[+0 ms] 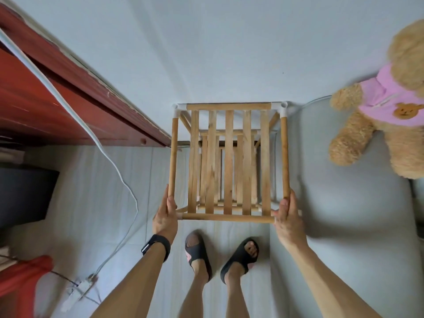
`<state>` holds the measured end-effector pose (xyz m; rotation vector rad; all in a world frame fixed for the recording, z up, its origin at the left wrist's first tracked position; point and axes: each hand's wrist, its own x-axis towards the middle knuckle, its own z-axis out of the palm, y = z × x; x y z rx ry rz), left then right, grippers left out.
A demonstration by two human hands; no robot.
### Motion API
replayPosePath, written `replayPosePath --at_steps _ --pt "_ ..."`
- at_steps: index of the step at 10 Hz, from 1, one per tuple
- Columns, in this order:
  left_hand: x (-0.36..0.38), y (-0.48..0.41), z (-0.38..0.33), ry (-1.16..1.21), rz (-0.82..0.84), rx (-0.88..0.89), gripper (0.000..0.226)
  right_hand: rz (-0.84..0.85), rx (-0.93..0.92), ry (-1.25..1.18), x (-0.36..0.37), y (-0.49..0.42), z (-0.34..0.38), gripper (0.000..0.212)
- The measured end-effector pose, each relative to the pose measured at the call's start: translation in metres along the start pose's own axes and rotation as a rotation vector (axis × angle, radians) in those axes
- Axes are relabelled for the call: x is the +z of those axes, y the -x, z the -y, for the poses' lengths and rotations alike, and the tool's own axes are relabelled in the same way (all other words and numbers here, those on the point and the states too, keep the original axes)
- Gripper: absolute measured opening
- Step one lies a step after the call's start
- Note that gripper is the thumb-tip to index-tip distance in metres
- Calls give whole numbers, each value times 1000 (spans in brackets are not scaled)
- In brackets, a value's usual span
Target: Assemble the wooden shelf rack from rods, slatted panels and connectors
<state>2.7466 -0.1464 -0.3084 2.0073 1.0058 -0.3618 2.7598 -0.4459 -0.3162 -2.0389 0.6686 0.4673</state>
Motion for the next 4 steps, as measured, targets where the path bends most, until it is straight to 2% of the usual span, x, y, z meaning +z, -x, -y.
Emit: replayPosePath --at_steps 1,2,3,4 --pt "-3 1 -1 -31 48 8 54 22 -2 46 -1 -2 4 43" --pt "-9 3 -9 -100 110 -20 55 41 -2 160 -7 -4 5 45" --pt "-23 4 -23 -166 192 -80 53 141 131 288 -20 -6 18 46" --pt "-44 9 -43 -324 271 -173 53 330 236 436 -43 5 45 42"
